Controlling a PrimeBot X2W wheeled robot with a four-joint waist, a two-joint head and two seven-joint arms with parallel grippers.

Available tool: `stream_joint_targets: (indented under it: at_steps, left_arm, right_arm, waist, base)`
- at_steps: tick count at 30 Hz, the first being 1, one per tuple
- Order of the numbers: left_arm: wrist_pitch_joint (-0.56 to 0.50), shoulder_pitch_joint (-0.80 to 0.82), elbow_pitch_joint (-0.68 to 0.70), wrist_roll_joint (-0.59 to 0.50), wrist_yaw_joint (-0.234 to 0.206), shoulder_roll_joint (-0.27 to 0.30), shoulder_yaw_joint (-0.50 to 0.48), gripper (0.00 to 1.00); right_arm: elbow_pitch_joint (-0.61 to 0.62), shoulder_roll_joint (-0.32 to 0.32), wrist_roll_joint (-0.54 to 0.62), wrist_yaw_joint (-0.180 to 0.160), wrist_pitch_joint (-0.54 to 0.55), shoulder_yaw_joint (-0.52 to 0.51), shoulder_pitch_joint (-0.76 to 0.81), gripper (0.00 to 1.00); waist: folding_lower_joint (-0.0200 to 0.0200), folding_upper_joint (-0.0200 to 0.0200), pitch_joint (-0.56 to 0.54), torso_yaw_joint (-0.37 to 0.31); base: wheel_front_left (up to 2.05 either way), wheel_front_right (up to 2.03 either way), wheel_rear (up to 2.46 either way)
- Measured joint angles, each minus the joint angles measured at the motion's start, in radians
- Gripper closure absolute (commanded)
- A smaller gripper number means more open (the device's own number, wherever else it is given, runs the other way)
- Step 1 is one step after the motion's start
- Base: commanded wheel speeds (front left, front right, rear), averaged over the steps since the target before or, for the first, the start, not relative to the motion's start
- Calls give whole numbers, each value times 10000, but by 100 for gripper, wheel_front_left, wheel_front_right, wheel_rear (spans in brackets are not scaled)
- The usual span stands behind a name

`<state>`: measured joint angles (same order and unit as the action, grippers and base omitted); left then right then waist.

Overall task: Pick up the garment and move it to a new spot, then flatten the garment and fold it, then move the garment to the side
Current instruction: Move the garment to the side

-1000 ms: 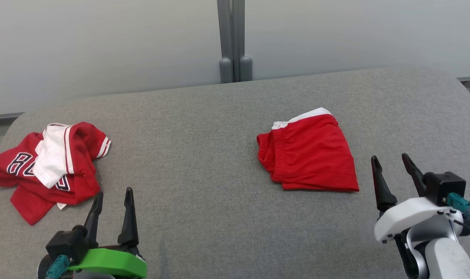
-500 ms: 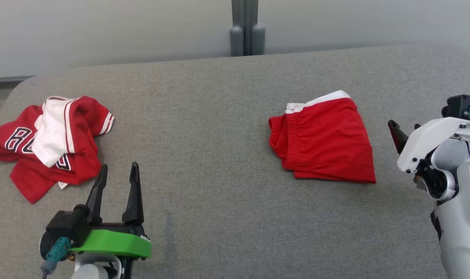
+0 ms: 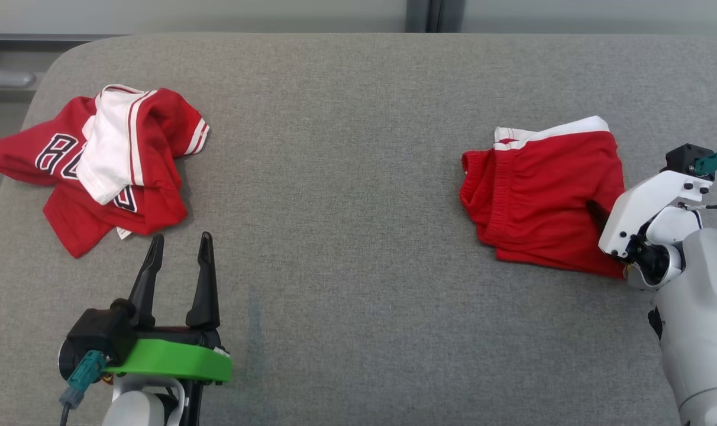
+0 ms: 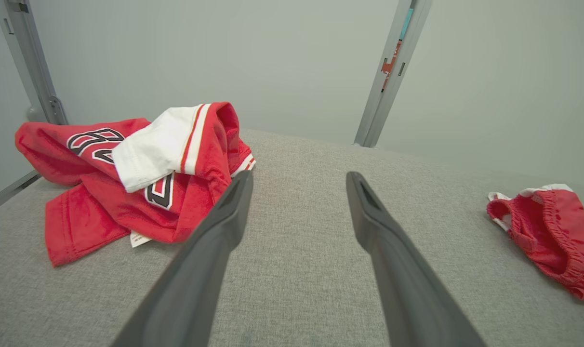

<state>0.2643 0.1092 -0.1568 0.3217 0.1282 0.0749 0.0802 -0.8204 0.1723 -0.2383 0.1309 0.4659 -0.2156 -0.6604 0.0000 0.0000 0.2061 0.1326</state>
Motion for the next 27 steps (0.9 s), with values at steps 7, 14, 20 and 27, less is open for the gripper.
stream_joint_targets:
  at_steps: [7, 14, 20, 27]
  left_arm:
    - [0, 83, 132, -29, 0, -13, 127, 0]
    - [0, 51, 435, -134, 2, 42, 84, 0]
    - [0, 372, 872, -159, 6, 31, 71, 0]
    - [4, 721, 1356, -224, 6, 171, 6, 0]
  right_arm:
    - [-890, -42, 318, 8, 255, 345, -657, 100]
    - [-777, 1062, 721, 8, 387, 1854, -1275, 100]
    - [-161, 2397, 853, 10, 109, 2999, -1550, 100]
    - [439, 4222, 748, 8, -970, 3630, -1547, 100]
  waist:
    - [0, 0, 144, 5]
    - [0, 0, 156, -748]
    - [0, 0, 340, -1492]
    - [0, 0, 1049, -1985]
  base:
    - [0, 0, 0]
    - [0, 0, 0]
    - [0, 0, 0]
    - [0, 0, 0]
